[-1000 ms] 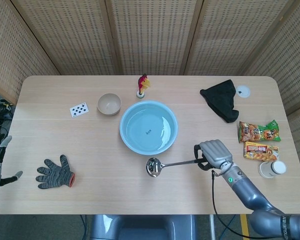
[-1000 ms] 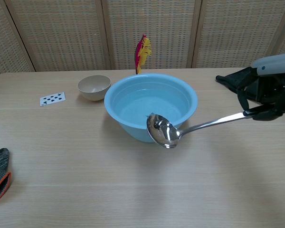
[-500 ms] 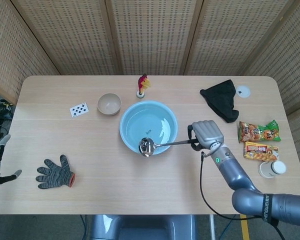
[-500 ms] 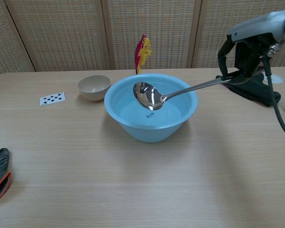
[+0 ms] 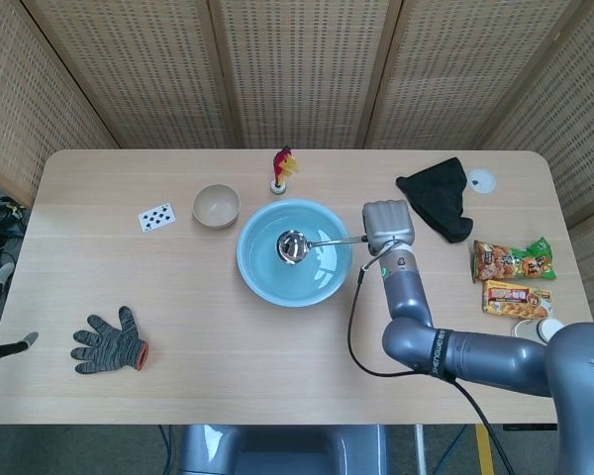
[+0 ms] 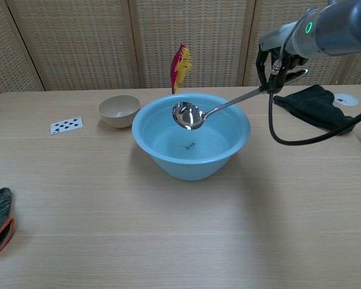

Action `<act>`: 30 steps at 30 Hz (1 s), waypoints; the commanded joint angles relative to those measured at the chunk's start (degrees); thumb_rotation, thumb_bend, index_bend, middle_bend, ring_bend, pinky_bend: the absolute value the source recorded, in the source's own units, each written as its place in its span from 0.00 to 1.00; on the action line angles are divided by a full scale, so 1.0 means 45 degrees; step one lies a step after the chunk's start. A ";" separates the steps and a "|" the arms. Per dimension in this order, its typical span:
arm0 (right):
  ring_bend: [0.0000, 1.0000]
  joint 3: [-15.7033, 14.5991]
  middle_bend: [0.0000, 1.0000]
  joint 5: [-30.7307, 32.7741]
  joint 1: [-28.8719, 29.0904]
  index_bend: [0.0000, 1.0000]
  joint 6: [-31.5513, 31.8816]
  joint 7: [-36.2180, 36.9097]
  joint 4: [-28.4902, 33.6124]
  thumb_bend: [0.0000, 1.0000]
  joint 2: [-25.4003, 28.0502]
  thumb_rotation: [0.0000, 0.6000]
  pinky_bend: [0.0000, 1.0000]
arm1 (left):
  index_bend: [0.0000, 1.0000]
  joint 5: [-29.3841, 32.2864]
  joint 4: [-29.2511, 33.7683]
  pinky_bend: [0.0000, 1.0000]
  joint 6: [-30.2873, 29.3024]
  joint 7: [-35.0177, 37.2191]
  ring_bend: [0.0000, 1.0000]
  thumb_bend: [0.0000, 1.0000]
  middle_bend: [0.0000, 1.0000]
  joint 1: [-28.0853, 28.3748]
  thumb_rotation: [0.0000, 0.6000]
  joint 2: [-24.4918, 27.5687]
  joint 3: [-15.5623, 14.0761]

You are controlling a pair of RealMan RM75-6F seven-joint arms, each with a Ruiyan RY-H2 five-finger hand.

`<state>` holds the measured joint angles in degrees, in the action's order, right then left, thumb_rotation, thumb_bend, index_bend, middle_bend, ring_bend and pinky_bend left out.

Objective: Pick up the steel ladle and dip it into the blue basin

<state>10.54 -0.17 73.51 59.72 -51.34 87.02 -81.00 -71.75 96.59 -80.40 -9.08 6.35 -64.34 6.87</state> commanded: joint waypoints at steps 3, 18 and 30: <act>1.00 -0.0422 1.00 -0.1018 0.0226 0.78 0.0094 -0.0618 -0.1646 0.85 -0.1594 1.00 1.00 | 0.00 0.0163 -0.0136 0.00 0.0164 0.0022 0.00 0.00 0.00 0.0105 1.00 -0.0060 0.0075; 1.00 -0.0811 1.00 -0.2729 0.0656 0.78 0.0537 -0.3178 -0.5752 0.86 -0.5010 1.00 1.00 | 0.00 0.0758 -0.0383 0.00 0.0693 0.0219 0.00 0.00 0.00 0.0348 1.00 -0.0070 0.0231; 1.00 -0.0979 1.00 -0.3695 0.0111 0.78 0.0813 -0.5071 -0.6833 0.86 -0.6049 1.00 1.00 | 0.00 0.0648 -0.0407 0.00 0.0605 0.0290 0.00 0.00 0.00 0.0342 1.00 -0.0070 0.0166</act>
<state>6.04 -16.52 74.53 63.04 -73.14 56.46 -107.74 -68.81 94.75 -77.66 -7.79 7.91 -64.66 7.63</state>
